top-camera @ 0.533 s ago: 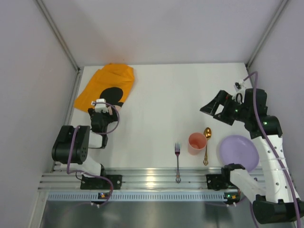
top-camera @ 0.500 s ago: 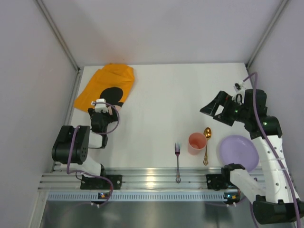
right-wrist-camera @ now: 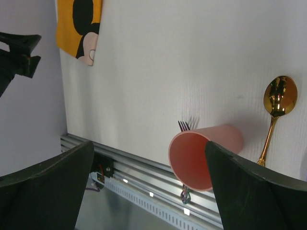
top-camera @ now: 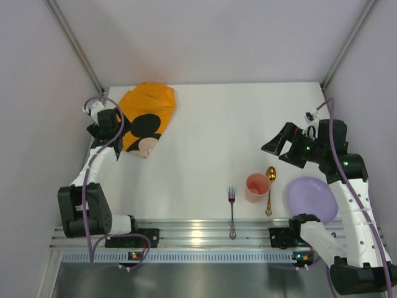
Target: Set the dinner table for one person
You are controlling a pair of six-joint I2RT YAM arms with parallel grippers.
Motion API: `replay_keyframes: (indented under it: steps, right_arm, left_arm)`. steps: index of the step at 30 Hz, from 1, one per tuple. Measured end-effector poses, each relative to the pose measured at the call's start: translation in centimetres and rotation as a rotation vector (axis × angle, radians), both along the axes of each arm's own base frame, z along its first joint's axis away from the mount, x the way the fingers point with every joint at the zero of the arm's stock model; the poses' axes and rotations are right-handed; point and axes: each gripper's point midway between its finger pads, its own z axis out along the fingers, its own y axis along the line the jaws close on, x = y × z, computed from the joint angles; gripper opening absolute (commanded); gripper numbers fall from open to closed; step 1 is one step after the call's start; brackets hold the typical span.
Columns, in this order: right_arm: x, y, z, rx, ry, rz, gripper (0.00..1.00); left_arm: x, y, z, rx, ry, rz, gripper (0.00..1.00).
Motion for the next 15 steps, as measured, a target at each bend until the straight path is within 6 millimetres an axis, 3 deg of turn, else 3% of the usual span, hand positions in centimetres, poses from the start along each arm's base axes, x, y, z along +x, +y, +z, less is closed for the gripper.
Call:
replay_keyframes:
  steps: [2, 5, 9, 15]
  right_arm:
    - [-0.1, 0.1, 0.0, 0.001, -0.002, 0.003, 1.0]
    - [-0.3, 0.1, 0.3, 0.002, -0.013, 0.004, 1.0]
    - [-0.9, 0.1, 0.5, 0.003, -0.033, 0.005, 1.0]
    - [-1.9, 0.0, 0.0, -0.001, -0.02, 0.009, 1.0]
  left_arm:
    - [-0.3, 1.0, -3.7, -0.068, 0.124, 0.013, 0.92]
    - [-2.7, 2.8, -8.7, -0.249, 0.265, 0.044, 0.92]
    - [-4.1, 4.8, -9.5, -0.404, 0.246, 0.105, 0.92]
    - [-3.6, 4.7, -9.6, -0.5, 0.209, 0.093, 0.9]
